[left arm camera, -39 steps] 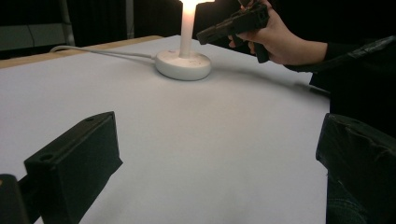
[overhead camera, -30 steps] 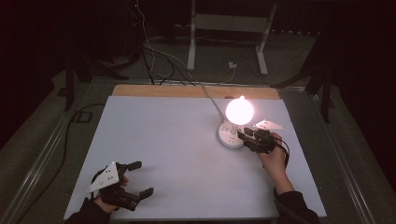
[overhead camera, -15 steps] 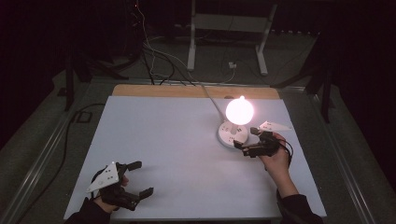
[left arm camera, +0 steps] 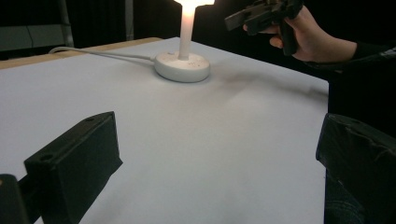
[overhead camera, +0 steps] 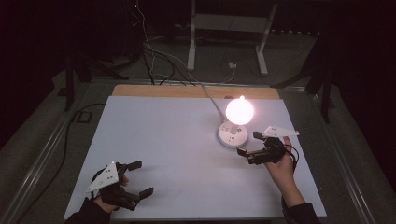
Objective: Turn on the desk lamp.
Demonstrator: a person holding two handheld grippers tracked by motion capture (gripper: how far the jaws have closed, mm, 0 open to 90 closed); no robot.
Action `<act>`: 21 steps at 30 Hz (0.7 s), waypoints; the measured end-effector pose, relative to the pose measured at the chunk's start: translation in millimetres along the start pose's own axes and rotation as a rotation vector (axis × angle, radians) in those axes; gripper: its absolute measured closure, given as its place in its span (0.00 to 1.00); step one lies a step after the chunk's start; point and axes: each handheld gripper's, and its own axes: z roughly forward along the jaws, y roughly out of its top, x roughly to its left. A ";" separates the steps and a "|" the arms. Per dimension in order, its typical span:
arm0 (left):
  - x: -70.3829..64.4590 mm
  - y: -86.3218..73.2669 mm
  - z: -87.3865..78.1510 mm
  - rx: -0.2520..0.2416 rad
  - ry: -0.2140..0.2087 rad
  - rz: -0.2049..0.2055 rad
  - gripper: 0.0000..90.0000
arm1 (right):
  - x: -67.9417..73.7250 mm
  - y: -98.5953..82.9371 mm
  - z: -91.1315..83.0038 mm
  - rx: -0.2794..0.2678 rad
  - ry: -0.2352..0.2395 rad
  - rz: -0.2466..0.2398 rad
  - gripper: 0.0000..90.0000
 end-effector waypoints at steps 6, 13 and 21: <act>0.0 0.1 0.0 0.001 0.001 0.003 0.00 | 10.0 -9.9 -11.9 -0.019 0.005 -0.010 0.00; -0.5 -0.1 -0.3 0.003 0.000 0.003 0.00 | 16.1 -31.8 -18.0 -0.014 -0.004 -0.026 0.00; -0.3 0.1 -0.6 0.003 -0.002 0.004 0.00 | 15.8 -54.7 -26.5 0.002 -0.005 -0.018 0.00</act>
